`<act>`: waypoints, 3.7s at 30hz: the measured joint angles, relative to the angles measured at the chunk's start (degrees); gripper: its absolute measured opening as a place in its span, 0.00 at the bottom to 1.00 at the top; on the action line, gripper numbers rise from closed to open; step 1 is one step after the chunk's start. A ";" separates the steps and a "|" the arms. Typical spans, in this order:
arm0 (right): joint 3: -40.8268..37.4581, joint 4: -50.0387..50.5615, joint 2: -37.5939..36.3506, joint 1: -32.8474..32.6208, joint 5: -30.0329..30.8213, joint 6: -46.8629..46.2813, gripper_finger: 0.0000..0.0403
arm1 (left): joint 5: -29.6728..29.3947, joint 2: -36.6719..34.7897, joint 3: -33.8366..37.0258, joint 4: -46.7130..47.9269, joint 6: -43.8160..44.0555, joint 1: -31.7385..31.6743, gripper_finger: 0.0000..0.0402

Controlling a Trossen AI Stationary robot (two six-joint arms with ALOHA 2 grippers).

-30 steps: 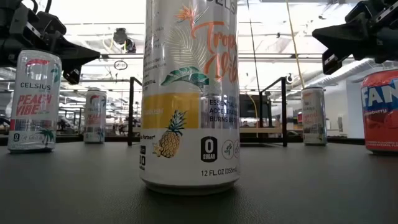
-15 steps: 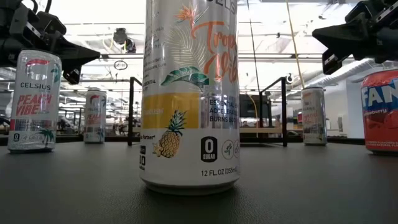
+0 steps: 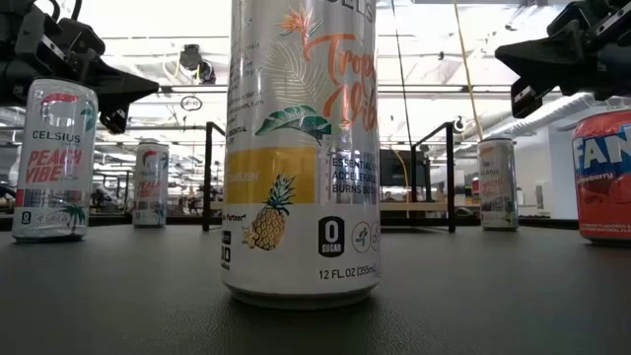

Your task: Place canned beverage on shelf

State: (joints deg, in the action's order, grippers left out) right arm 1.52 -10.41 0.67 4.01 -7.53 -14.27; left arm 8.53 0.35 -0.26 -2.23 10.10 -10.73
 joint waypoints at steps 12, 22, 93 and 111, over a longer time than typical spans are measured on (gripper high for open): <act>0.02 0.02 0.00 0.02 0.00 -0.02 0.00 | 0.00 0.01 0.00 0.00 -0.01 -0.01 0.00; 0.00 -0.16 0.00 0.00 0.00 0.12 0.00 | 0.01 0.01 0.01 0.00 -0.01 0.00 0.00; 31.09 2.16 37.88 5.58 37.52 -24.75 0.64 | -35.61 31.19 -43.13 35.14 10.60 -12.12 0.67; 34.32 12.94 43.23 7.28 30.18 -28.36 0.64 | -14.53 55.14 -56.82 52.34 1.90 -41.26 0.67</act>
State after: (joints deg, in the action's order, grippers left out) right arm 35.83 2.53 43.89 11.29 22.65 -42.63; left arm -6.00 55.49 -57.08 50.11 12.00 -51.99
